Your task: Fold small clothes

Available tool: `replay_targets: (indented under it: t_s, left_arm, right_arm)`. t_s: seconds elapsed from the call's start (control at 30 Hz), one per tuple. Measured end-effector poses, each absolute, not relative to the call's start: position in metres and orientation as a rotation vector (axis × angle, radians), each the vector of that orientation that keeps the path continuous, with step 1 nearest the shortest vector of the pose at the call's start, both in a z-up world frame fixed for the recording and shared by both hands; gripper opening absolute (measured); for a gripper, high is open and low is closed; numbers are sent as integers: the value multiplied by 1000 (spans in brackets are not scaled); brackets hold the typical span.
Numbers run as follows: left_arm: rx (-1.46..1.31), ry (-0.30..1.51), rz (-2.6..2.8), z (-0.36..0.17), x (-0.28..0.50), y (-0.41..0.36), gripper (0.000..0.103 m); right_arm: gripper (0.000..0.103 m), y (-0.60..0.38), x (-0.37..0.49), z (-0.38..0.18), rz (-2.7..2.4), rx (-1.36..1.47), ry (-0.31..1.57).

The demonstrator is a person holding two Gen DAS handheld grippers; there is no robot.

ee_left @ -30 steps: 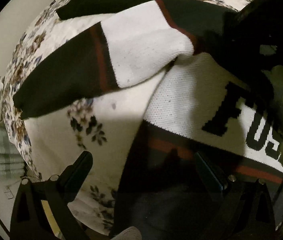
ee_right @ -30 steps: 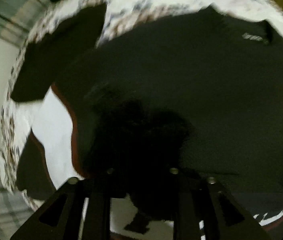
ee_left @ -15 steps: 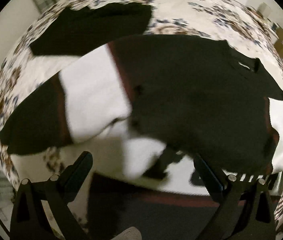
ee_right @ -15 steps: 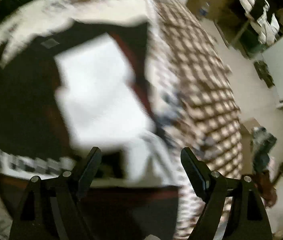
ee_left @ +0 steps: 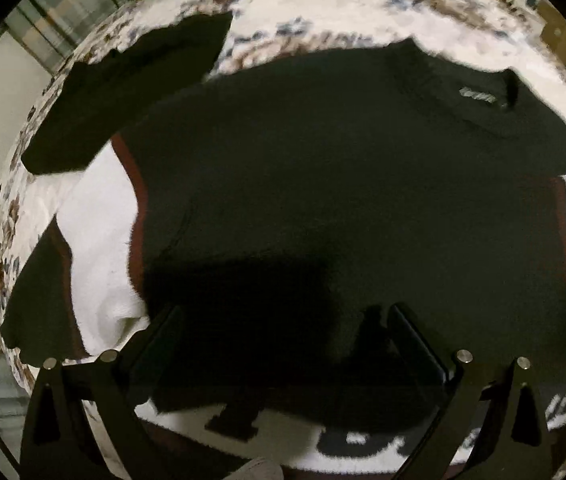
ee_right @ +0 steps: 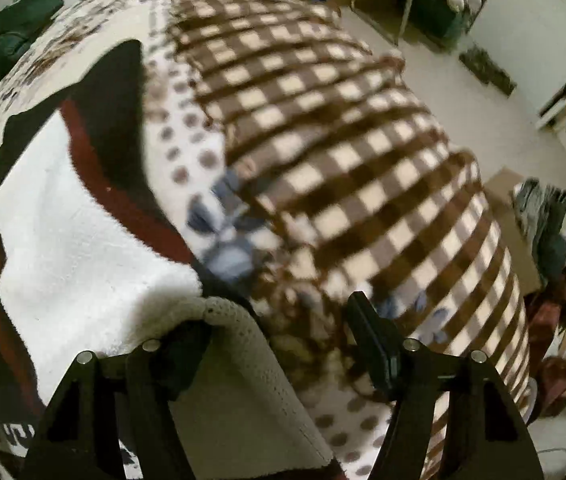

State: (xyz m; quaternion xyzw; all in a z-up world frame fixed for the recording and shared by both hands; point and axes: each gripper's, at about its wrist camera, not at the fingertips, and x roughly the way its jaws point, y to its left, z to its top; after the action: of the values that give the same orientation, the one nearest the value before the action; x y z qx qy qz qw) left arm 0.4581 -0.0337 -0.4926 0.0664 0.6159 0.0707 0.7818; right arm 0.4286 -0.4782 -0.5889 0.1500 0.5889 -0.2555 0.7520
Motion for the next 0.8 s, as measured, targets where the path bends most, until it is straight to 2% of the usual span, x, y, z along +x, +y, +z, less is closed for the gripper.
replay_targets:
  t_s: [0.17,0.3,0.37,0.43,0.6,0.8]
  left_arm:
    - [79,1383,164,-520,460,-15,103]
    - [-34,1351,164,-493,436,7,103]
    - [-120,1324,176,-474,411,27,103]
    - [-207,1305,223,-458,382,56,103]
    - [-375,1304,410,-454,320,138,103]
    - [-584,1246,660,-472,278,249,103]
  right_arm:
    - [72,-464,421,-585,-494,305,1360]
    - [73,-450,401,-558,-482,367,1371]
    - [81,-444,395,-539,-463,416,1344]
    - [82,-429,399,-521,-415,460,1334]
    - [82,-332,443,-491,-200,495,1329]
    - [82,-209,509,-519,-40,303,1324]
